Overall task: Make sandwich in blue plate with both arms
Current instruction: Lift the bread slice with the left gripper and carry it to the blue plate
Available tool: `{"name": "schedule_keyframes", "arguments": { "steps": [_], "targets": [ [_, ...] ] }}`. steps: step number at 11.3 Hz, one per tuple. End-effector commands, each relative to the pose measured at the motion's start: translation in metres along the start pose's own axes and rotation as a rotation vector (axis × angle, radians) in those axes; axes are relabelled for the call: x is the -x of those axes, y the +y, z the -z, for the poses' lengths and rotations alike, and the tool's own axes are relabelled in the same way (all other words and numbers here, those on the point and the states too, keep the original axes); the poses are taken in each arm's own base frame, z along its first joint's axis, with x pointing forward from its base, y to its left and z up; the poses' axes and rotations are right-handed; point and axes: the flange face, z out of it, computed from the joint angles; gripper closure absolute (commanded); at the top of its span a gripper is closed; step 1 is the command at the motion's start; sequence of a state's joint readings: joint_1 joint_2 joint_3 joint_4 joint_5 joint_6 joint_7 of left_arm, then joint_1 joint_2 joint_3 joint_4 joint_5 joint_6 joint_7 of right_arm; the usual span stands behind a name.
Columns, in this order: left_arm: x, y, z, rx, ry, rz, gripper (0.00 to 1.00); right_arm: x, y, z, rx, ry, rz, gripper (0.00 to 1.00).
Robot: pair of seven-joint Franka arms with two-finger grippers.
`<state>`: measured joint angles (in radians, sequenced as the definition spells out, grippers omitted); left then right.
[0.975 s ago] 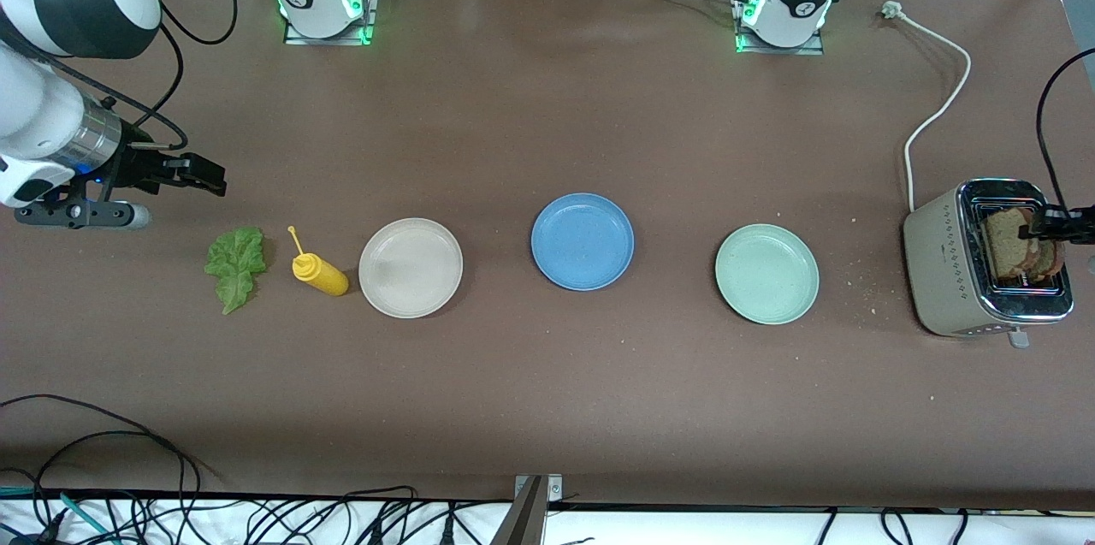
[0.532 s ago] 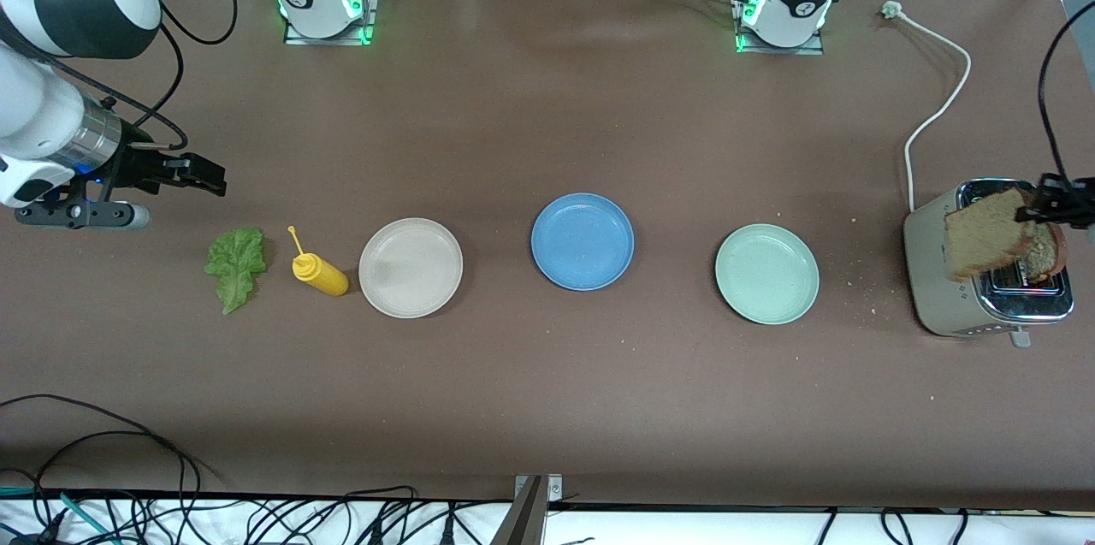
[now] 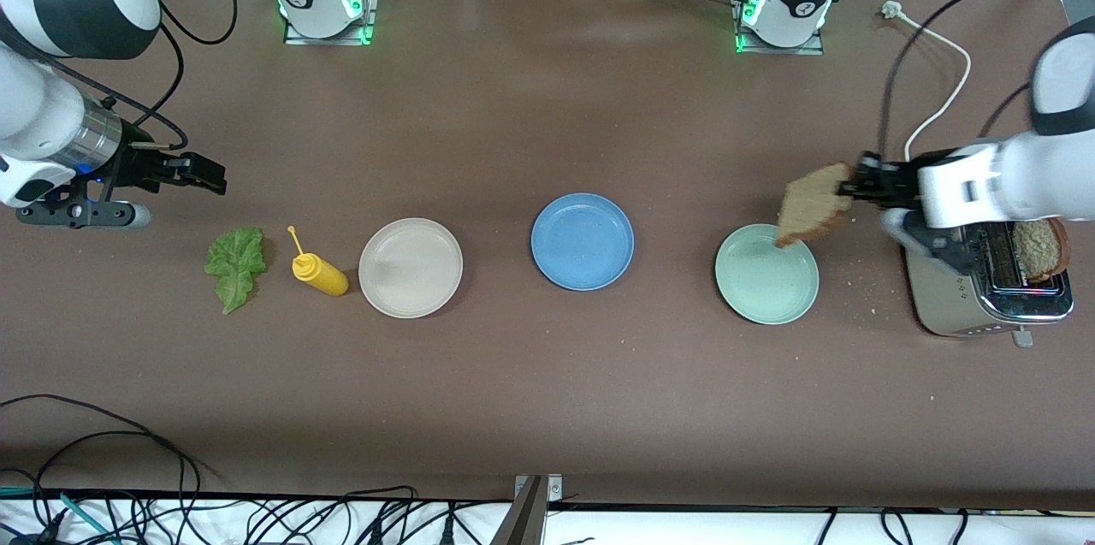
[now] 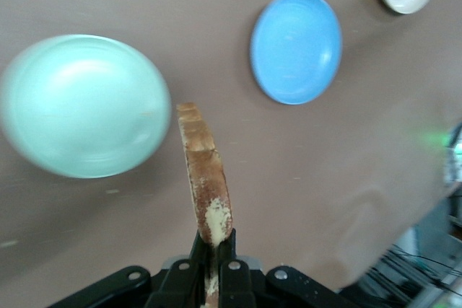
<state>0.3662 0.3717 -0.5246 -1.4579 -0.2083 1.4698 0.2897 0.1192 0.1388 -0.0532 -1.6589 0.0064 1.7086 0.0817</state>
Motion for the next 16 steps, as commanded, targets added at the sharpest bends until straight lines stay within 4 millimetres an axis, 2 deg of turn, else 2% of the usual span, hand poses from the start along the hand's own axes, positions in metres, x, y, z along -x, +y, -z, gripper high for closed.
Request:
{"name": "schedule_keyframes", "arguments": {
  "steps": [1,2,3,5,7,9,12,14,15,16],
  "targets": [
    [-0.066,0.071,-0.091,0.171,-0.087,0.054,1.00,-0.001,-0.001,0.004,-0.012,-0.012,-0.001,0.00],
    [-0.082,0.093,-0.109,0.164,-0.052,0.049,1.00,-0.001,-0.001,0.004,-0.012,-0.012,-0.004,0.00],
    [-0.096,0.102,-0.129,0.224,-0.036,0.093,1.00,-0.003,-0.002,-0.001,-0.013,-0.019,-0.003,0.00],
    [-0.114,0.105,-0.156,0.346,-0.016,0.144,1.00,-0.005,-0.002,-0.007,-0.010,-0.030,-0.003,0.00],
    [-0.133,0.098,-0.194,0.450,0.008,0.206,1.00,-0.005,-0.004,-0.006,-0.011,-0.028,-0.002,0.00],
    [-0.138,0.081,-0.233,0.467,-0.013,0.240,1.00,-0.005,-0.004,-0.006,-0.010,-0.028,-0.001,0.00],
    [-0.143,0.059,-0.278,0.469,-0.013,0.296,1.00,-0.009,-0.005,-0.014,-0.008,-0.036,0.000,0.00],
    [-0.143,0.050,-0.298,0.438,0.002,0.317,0.99,-0.009,-0.005,-0.013,-0.010,-0.034,-0.002,0.00],
    [-0.142,0.042,-0.297,0.414,0.006,0.308,0.97,-0.009,-0.005,-0.013,-0.010,-0.036,0.000,0.00],
    [-0.141,0.036,-0.295,0.390,0.006,0.299,0.74,-0.009,-0.005,-0.013,-0.009,-0.037,-0.002,0.00]
  ]
}}
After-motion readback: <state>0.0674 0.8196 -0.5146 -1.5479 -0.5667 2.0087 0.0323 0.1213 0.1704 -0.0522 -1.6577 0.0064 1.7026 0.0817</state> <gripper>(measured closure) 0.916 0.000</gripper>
